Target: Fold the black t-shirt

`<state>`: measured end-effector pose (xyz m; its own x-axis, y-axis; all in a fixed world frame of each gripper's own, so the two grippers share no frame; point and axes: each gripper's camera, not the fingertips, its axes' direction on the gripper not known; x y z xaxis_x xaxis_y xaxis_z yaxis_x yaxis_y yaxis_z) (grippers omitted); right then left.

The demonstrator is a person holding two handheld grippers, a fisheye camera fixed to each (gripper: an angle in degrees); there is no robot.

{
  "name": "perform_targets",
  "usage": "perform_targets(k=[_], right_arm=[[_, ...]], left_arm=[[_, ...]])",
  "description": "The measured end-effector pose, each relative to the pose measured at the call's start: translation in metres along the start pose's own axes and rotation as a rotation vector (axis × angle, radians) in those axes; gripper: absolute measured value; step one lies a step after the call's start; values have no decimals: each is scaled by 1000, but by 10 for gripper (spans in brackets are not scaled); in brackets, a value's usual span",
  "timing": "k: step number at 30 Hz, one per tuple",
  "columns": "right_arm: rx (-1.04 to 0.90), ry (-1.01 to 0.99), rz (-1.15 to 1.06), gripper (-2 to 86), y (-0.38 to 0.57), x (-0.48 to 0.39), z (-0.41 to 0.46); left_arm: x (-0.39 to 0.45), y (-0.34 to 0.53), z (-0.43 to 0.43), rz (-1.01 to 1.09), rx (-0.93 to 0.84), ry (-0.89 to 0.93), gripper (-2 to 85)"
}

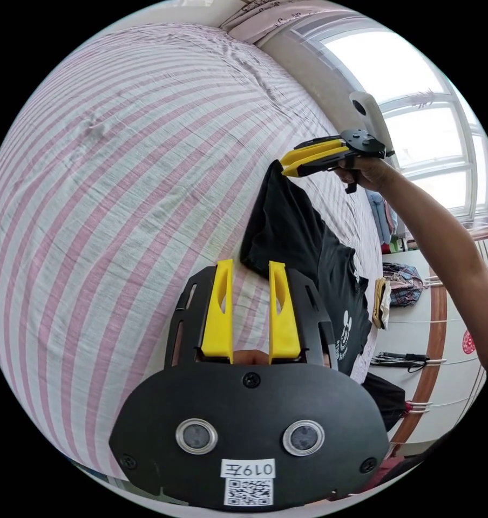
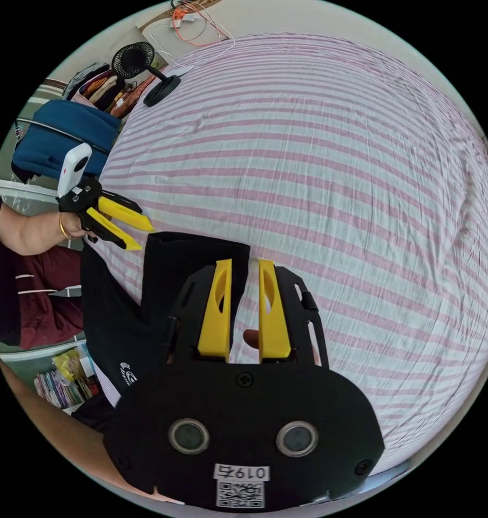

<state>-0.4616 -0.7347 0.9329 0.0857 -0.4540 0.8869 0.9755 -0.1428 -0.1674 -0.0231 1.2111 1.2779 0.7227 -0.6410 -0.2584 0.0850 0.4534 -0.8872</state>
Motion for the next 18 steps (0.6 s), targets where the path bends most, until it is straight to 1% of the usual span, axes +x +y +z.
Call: perform_targets(k=[8,15,18], right_arm=[[10,-111,0,61,-32,42,-43],[21,-132,0,54,-52,63,-70],[32,-157,1,52,-57,70,-78]], left_arm=[[-19,6,24,-33,-2,82,91],[-20,4,46,-67,19,50,75],[-25,2,54,-98,32,129,62]])
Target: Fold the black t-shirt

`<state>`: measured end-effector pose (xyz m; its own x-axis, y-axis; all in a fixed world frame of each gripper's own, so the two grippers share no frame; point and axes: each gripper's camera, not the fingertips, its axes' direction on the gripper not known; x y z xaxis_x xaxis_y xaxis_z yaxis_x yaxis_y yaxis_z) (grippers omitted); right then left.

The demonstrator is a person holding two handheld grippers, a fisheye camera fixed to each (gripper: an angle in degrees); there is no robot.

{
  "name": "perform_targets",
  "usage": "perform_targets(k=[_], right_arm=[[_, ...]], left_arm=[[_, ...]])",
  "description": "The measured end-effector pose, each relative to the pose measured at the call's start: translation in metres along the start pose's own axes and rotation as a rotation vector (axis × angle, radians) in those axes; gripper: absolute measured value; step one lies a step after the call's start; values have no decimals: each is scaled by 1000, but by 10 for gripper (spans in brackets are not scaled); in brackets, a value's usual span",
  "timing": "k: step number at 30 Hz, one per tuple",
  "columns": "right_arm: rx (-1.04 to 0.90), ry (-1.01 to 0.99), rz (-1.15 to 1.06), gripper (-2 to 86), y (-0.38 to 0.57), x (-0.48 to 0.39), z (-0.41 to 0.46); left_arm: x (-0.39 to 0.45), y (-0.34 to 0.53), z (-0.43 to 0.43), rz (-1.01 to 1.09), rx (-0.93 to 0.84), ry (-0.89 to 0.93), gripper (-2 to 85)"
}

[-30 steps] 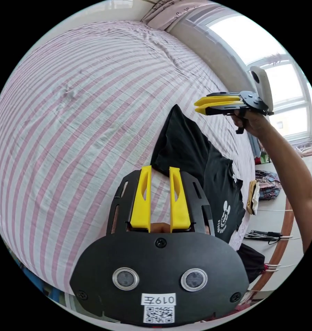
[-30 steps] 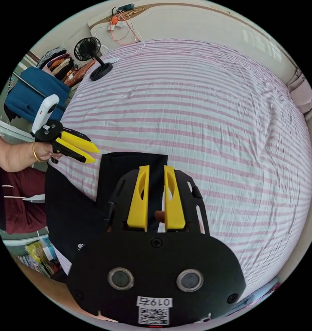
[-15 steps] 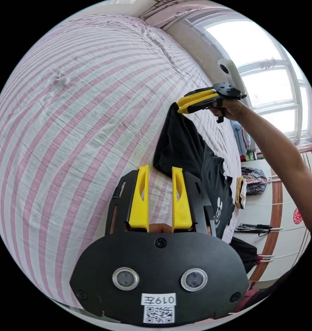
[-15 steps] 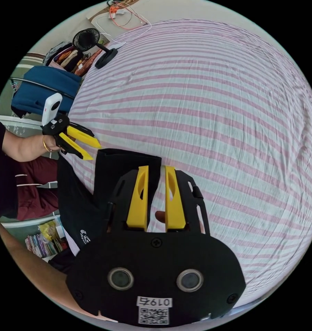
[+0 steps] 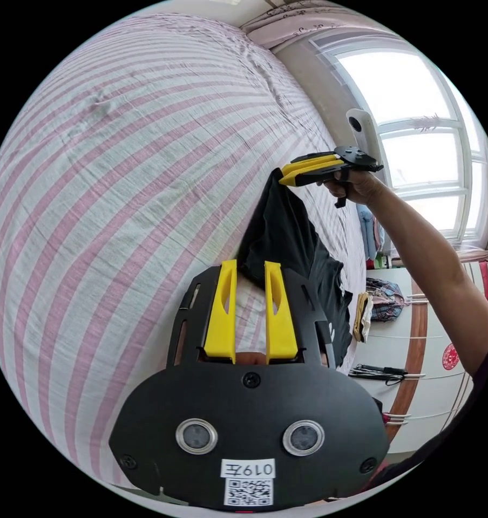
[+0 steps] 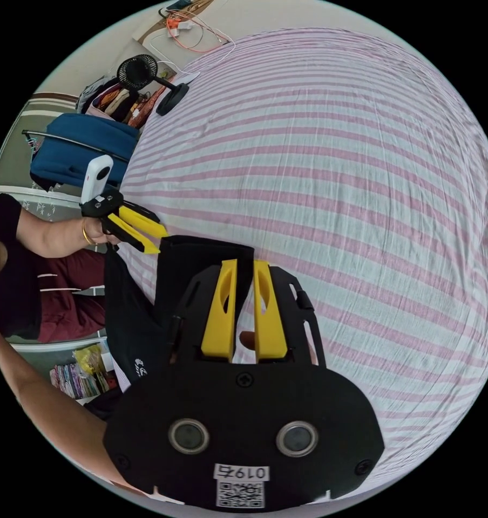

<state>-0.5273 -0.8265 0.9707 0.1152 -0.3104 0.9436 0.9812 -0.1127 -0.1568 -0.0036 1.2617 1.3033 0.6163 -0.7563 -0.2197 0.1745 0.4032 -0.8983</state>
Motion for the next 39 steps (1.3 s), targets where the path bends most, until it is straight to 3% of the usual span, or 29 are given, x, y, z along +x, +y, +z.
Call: perform_targets(k=[8,27,39], right_arm=[[-7,-15,-4,41,-15,8,-13],[32,7,37,-4,4,5,-15],[213,-80,-50,-9,95,-15,-33]], left_arm=[[0,-1,16,-36,3,18,21],[39,-9,13,38,17,-30,16],[128,-8,-27,278,67,9,11]])
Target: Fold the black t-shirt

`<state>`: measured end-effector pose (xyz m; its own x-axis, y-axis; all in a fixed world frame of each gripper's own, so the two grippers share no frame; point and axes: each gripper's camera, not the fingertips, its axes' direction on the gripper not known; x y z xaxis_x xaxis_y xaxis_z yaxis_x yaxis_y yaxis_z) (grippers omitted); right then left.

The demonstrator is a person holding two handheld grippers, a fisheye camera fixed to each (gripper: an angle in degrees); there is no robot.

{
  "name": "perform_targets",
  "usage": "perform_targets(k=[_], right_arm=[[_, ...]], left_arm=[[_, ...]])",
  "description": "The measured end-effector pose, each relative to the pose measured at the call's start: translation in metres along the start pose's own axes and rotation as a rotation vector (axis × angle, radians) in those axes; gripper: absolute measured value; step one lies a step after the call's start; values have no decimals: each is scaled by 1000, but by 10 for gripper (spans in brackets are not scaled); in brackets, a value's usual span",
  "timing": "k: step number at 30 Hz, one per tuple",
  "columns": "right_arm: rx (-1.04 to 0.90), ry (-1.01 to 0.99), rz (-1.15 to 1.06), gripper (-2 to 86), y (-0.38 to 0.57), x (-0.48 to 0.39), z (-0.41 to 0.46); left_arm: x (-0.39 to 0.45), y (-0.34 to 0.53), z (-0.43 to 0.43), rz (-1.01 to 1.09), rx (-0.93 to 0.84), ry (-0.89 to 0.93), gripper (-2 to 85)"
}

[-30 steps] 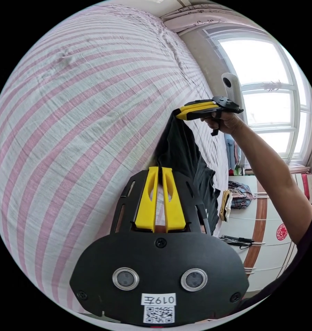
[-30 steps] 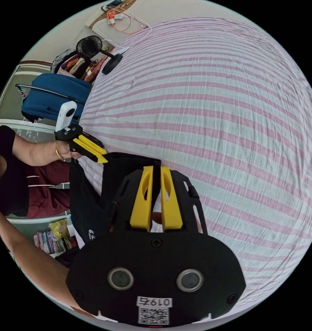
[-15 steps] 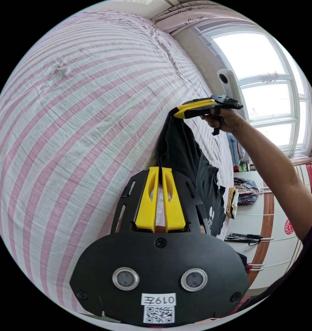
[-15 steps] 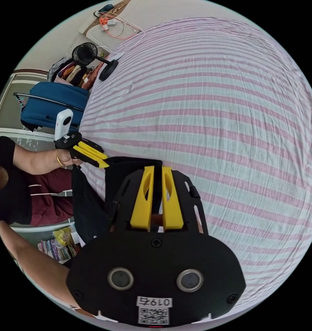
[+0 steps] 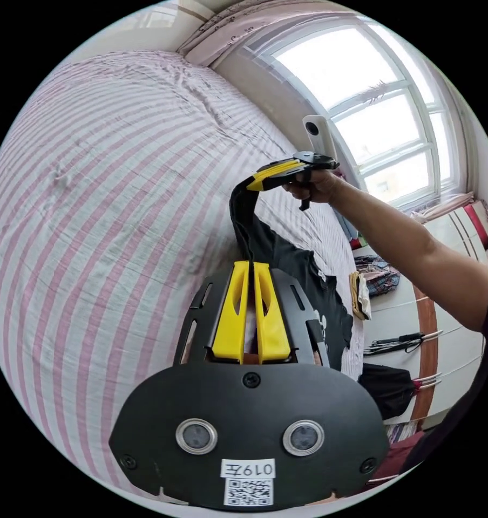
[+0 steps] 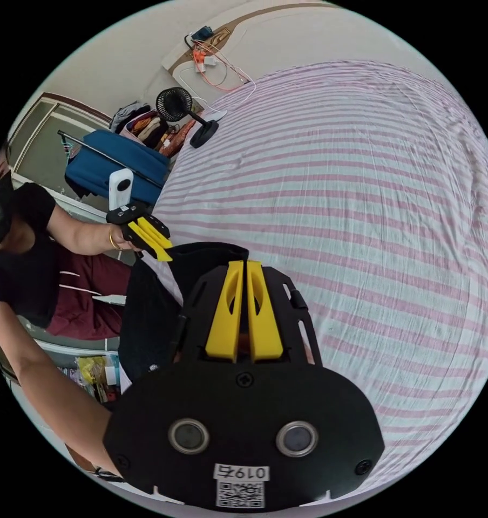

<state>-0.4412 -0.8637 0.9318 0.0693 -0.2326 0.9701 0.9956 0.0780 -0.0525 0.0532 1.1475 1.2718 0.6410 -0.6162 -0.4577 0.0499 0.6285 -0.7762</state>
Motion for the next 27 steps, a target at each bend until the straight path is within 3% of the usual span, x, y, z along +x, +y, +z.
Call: perform_targets(k=[5,14,27], right_arm=[[28,18,-36,-7,57,-27,-14],[61,142,-64,-5,176,-91,-20],[-99,226,3,35,266,-103,71]], left_arm=[[66,-10,-5,181,-27,64,11],[192,-18,37,549,-222,-35,12],[261,-4,100,619,-434,-158,13]])
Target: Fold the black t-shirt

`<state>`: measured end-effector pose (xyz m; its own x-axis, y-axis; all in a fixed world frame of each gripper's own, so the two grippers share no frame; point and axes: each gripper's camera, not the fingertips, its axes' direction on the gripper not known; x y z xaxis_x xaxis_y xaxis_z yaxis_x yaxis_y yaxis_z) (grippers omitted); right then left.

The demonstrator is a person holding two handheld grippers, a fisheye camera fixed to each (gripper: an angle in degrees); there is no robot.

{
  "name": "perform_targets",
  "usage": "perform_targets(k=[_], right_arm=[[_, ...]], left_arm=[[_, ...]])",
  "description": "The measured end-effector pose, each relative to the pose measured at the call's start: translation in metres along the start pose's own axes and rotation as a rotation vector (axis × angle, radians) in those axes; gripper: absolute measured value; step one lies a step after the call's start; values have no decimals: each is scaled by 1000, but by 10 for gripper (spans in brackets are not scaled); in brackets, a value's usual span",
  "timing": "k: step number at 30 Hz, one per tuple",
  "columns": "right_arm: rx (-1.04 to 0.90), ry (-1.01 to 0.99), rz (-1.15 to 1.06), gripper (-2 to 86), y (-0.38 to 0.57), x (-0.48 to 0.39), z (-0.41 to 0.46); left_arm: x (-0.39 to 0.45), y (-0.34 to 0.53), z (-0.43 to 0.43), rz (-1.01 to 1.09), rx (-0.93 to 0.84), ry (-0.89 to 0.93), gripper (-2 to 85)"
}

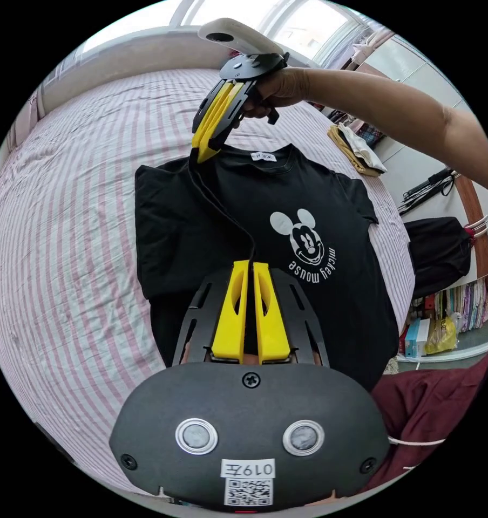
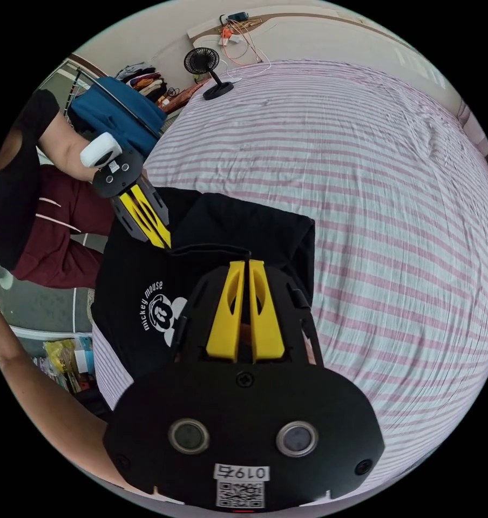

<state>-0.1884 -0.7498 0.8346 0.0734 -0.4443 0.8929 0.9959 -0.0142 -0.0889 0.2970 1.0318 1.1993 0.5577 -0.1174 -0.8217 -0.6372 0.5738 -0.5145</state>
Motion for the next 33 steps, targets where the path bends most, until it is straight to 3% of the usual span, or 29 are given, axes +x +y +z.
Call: perform_targets(k=[8,14,18,24,30,33], right_arm=[[-18,55,71,111,31,8,18],[258,-33,292,66,43,52,2],[178,-6,319,65,18,84,35],[136,-119,401,70,9,125,74],[167,-190,452,60,21,159,79],[171,-217,455,59,26,172,84]], left_arm=[[5,-10,-13,-37,-16,-30,14],[-4,0,-53,-83,79,4,19],[-2,8,-59,-66,30,28,28],[8,4,-52,-85,-4,76,95],[-13,28,-104,-228,98,128,126],[-53,55,-128,-400,141,127,126]])
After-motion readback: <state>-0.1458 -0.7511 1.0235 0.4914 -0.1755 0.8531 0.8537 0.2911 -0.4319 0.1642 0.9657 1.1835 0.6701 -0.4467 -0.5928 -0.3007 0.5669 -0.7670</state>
